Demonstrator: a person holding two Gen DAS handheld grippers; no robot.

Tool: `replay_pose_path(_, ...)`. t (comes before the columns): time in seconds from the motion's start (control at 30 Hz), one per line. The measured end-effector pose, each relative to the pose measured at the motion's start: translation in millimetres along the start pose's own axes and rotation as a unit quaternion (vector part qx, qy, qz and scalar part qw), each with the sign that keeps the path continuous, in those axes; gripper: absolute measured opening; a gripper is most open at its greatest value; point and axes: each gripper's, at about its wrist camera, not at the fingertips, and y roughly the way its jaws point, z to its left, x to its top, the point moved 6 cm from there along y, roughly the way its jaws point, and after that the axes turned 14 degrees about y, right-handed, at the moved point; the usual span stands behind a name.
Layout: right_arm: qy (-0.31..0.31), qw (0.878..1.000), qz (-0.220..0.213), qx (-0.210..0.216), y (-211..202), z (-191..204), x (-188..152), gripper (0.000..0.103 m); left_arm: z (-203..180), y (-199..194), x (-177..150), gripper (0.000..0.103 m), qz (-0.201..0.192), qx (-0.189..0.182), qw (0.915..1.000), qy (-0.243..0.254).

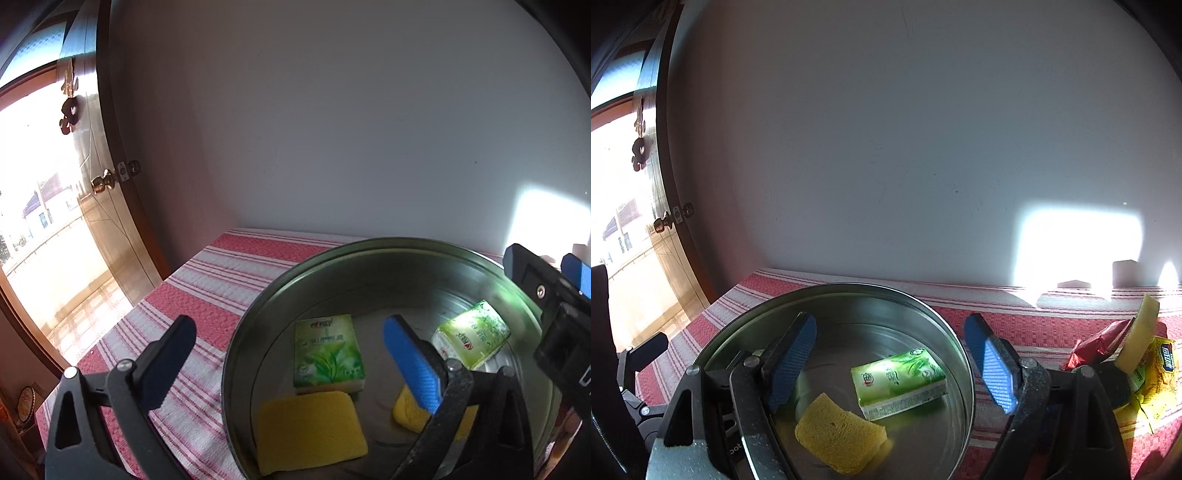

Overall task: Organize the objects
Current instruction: 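Move both open tools back from the tin toward the item pile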

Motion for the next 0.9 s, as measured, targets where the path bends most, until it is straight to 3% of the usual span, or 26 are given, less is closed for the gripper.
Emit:
replay_pose_path(0.17,0.007,0.998,-0.056,-0.041,-18,-10,7,0.084,-1,-6,0,0.103,-0.015,-0.014,0.9996,-0.018)
replay_pose_path(0.37,0.012,0.994,-0.075,-0.078,-29,-36,7,0.084,-9,-15,0,0.102,-0.031,-0.041,0.9981,-0.032)
replay_pose_path(0.9,-0.011,0.986,-0.095,-0.139,-57,-77,-5,0.084,-37,-52,-4,0.102,-0.114,-0.016,0.9929,-0.031)
